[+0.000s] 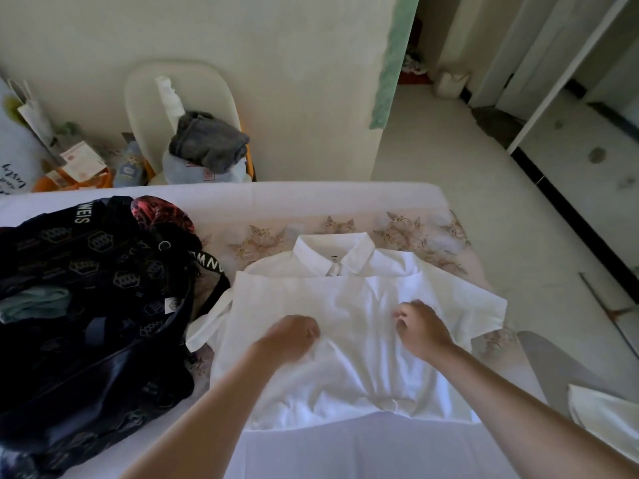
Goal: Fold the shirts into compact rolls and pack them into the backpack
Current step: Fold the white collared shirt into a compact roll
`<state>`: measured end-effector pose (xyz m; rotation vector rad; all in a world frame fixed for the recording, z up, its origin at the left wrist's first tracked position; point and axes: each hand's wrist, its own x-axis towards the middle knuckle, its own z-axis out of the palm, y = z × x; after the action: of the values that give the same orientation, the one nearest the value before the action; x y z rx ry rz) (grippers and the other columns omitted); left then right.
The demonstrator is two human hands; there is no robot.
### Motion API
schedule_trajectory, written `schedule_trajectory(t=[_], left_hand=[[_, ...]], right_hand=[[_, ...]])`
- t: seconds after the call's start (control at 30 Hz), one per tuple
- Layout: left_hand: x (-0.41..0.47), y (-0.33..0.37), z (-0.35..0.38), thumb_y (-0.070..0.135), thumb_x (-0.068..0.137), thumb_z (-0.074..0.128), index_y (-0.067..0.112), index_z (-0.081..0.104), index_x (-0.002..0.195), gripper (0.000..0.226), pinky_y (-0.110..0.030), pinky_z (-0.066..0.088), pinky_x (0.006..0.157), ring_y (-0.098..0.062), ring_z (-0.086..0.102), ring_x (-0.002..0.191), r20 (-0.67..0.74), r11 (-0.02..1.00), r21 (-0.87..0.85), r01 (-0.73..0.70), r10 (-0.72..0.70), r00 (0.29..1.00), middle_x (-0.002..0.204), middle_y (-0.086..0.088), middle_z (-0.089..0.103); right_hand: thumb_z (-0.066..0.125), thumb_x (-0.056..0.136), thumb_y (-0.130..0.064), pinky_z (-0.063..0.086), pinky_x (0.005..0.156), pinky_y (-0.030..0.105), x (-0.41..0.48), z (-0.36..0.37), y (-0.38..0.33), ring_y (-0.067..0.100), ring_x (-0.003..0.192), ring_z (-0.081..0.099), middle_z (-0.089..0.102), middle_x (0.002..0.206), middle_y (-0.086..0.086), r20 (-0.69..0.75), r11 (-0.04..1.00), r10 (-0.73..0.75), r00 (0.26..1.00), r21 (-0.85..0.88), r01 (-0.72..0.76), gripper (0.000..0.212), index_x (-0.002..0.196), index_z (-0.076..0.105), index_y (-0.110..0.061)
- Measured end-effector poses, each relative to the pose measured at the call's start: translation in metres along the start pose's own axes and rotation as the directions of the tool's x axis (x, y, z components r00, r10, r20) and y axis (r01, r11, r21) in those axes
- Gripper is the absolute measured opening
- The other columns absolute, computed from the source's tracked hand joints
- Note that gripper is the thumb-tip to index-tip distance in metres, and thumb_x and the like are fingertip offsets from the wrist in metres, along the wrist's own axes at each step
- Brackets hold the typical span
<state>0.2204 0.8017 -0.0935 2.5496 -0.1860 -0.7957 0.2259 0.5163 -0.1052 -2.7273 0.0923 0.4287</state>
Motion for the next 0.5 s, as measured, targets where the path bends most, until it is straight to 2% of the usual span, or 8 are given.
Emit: schedule_trajectory(t=[0.03, 0.1, 0.17, 0.23, 0.3, 0.37, 0.43, 0.5], left_hand=[[0.012, 0.005, 0.0, 0.016, 0.096, 0.047, 0.027, 0.065, 0.116, 0.029, -0.027, 0.043, 0.092, -0.019, 0.056, 0.116, -0.128, 0.999, 0.018, -0.033, 0.035, 0.991, 0.125, 0.001, 0.061], [0.037, 0.006, -0.002, 0.009, 0.095, 0.045, 0.026, 0.054, 0.132, 0.042, -0.03, 0.033, 0.104, -0.019, 0.041, 0.131, -0.266, 0.992, 0.114, -0.047, 0.076, 0.961, 0.14, 0.002, 0.048], [0.059, 0.005, -0.007, 0.009, 0.095, 0.046, 0.023, 0.037, 0.146, 0.054, -0.036, 0.024, 0.114, -0.022, 0.027, 0.142, -0.288, 0.969, 0.247, 0.01, 0.063, 0.956, 0.153, -0.001, 0.032], [0.078, 0.0, -0.013, 0.019, 0.098, 0.047, 0.02, 0.026, 0.15, 0.056, -0.04, 0.018, 0.118, -0.025, 0.026, 0.142, -0.267, 0.937, 0.337, 0.088, 0.005, 0.964, 0.154, -0.005, 0.029], [0.092, -0.005, -0.019, 0.032, 0.099, 0.046, 0.018, 0.031, 0.143, 0.049, -0.043, 0.019, 0.116, -0.028, 0.037, 0.134, -0.254, 0.899, 0.409, 0.157, -0.054, 0.966, 0.143, -0.007, 0.041], [0.1, -0.009, -0.026, 0.041, 0.098, 0.045, 0.017, 0.042, 0.132, 0.042, -0.043, 0.025, 0.111, -0.029, 0.045, 0.125, -0.221, 0.859, 0.474, 0.192, -0.095, 0.971, 0.13, -0.008, 0.051], [0.102, -0.012, -0.032, 0.039, 0.098, 0.042, 0.017, 0.05, 0.124, 0.035, -0.041, 0.032, 0.104, -0.028, 0.048, 0.118, -0.181, 0.846, 0.513, 0.146, -0.059, 0.982, 0.122, -0.007, 0.054], [0.102, -0.013, -0.039, 0.029, 0.095, 0.041, 0.014, 0.057, 0.112, 0.028, -0.038, 0.042, 0.09, -0.027, 0.051, 0.107, -0.211, 0.893, 0.443, 0.084, 0.013, 0.977, 0.11, -0.006, 0.054]], right_hand=[[0.054, 0.091, -0.016, 0.046, 0.092, 0.037, 0.007, -0.001, 0.007, 0.027, 0.116, 0.053, 0.056, 0.12, 0.003, -0.072, 0.999, 0.038, 0.997, -0.026, -0.04, 0.027, 0.115, 0.064, -0.023], [0.055, 0.093, -0.016, 0.043, 0.098, 0.044, 0.02, -0.003, 0.017, 0.033, 0.124, 0.045, 0.047, 0.135, 0.01, -0.154, 0.989, 0.15, 0.977, 0.001, -0.151, 0.042, 0.134, 0.053, -0.018], [0.055, 0.095, -0.018, 0.042, 0.101, 0.047, 0.033, -0.003, 0.025, 0.037, 0.128, 0.043, 0.042, 0.142, 0.015, -0.122, 0.958, 0.275, 0.954, 0.119, -0.261, 0.054, 0.146, 0.039, -0.015], [0.056, 0.096, -0.026, 0.042, 0.101, 0.047, 0.046, -0.004, 0.029, 0.038, 0.128, 0.045, 0.045, 0.14, 0.017, -0.085, 0.924, 0.365, 0.927, 0.157, -0.349, 0.06, 0.149, 0.032, -0.014], [0.057, 0.092, -0.036, 0.043, 0.096, 0.044, 0.057, -0.009, 0.033, 0.035, 0.118, 0.053, 0.057, 0.128, 0.013, -0.104, 0.918, 0.397, 0.912, 0.051, -0.394, 0.053, 0.139, 0.043, -0.017], [0.056, 0.083, -0.039, 0.041, 0.09, 0.04, 0.067, -0.013, 0.038, 0.03, 0.104, 0.059, 0.066, 0.107, 0.003, -0.098, 0.906, 0.423, 0.901, 0.021, -0.423, 0.035, 0.116, 0.055, -0.025], [0.055, 0.078, -0.034, 0.042, 0.082, 0.037, 0.073, -0.015, 0.041, 0.027, 0.089, 0.058, 0.065, 0.09, -0.004, -0.065, 0.892, 0.439, 0.896, 0.155, -0.426, 0.015, 0.092, 0.056, -0.027], [0.057, 0.08, -0.021, 0.044, 0.068, 0.035, 0.077, -0.016, 0.043, 0.027, 0.079, 0.056, 0.06, 0.077, -0.004, -0.09, 0.851, 0.419, 0.904, 0.386, -0.356, 0.005, 0.078, 0.053, -0.022]])
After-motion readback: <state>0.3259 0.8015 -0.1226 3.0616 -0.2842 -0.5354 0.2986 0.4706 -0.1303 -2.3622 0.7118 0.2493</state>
